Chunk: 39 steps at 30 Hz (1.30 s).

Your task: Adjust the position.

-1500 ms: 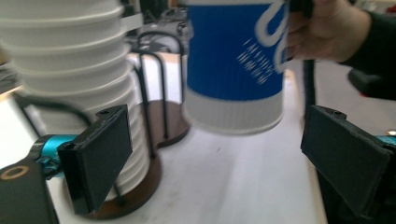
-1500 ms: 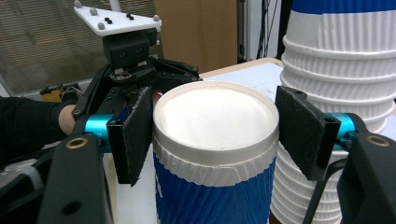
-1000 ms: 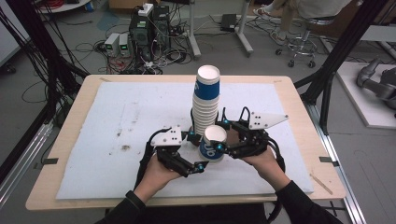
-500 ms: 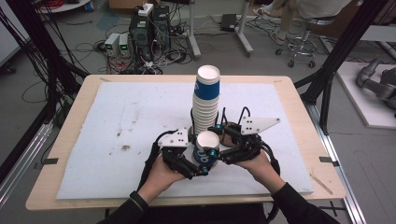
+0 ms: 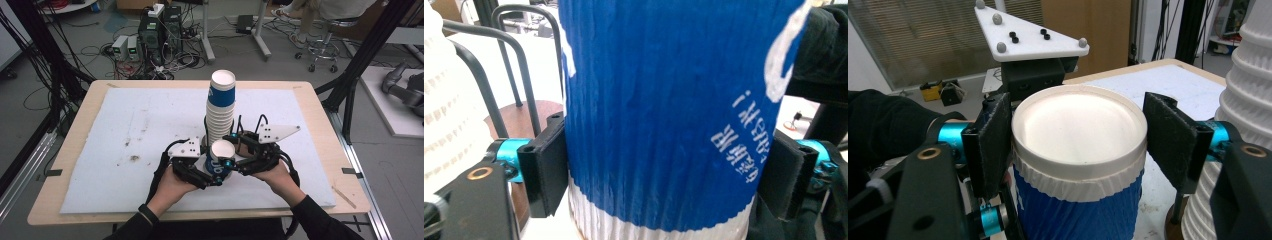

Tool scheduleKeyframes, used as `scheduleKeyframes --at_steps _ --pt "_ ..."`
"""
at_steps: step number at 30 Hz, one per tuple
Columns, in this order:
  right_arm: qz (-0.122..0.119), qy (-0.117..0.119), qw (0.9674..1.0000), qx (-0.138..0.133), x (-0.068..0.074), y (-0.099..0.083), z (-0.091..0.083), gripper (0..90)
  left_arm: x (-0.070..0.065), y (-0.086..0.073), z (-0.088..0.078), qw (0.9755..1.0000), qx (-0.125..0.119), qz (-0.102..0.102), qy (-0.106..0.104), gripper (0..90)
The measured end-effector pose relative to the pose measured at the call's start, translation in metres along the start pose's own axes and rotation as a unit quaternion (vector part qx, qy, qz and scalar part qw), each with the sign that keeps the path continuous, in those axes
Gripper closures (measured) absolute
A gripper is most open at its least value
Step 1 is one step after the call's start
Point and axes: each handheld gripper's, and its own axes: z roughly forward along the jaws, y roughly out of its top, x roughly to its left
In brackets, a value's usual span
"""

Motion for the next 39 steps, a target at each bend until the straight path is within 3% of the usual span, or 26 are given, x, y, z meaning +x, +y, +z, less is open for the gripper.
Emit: scheduleKeyframes --at_steps 7,12,13,16,20,23,25,29,32,36,39 --pt "0.007 0.003 0.9998 0.016 -0.006 0.009 -0.010 20.6 0.002 0.007 -0.004 0.9992 0.039 0.013 -0.001 22.3" --pt "0.002 0.012 0.9981 0.061 -0.008 0.018 -0.015 20.2 0.000 0.011 -0.004 0.9970 0.074 0.021 0.007 22.8" --pt "-0.001 0.014 0.9976 0.068 -0.008 0.019 -0.015 20.2 0.000 0.012 -0.003 0.9956 0.089 0.026 0.007 23.0" --pt "-0.011 0.012 0.9950 0.099 -0.005 0.020 -0.012 20.2 -0.001 0.014 0.000 0.9925 0.117 0.033 0.013 23.0" --pt "-0.014 0.014 0.9896 0.143 -0.004 0.017 -0.004 20.2 -0.002 0.015 0.001 0.9899 0.136 0.037 0.015 23.3" --pt "-0.012 0.013 0.9872 0.159 -0.004 0.014 0.001 20.2 -0.004 0.016 0.002 0.9880 0.147 0.043 0.018 23.5" --pt "-0.015 0.009 0.9842 0.176 -0.005 0.012 0.005 20.6 -0.005 0.017 0.002 0.9882 0.145 0.048 0.018 23.6" --pt "-0.016 0.021 0.9845 0.174 -0.006 0.010 0.006 29.3 -0.007 0.019 0.000 0.9883 0.138 0.058 0.030 22.3" --pt "-0.015 0.020 0.9879 0.153 -0.008 0.010 0.003 29.4 -0.006 0.019 -0.003 0.9922 0.105 0.054 0.037 18.0" --pt "0.001 0.009 0.9929 0.119 -0.015 0.011 -0.005 29.7 -0.005 0.018 -0.009 0.9952 0.062 0.053 0.054 7.4" --pt "0.019 0.021 0.9956 0.089 -0.019 0.010 -0.010 29.8 -0.005 0.014 -0.013 0.9974 0.018 0.043 0.055 6.9"
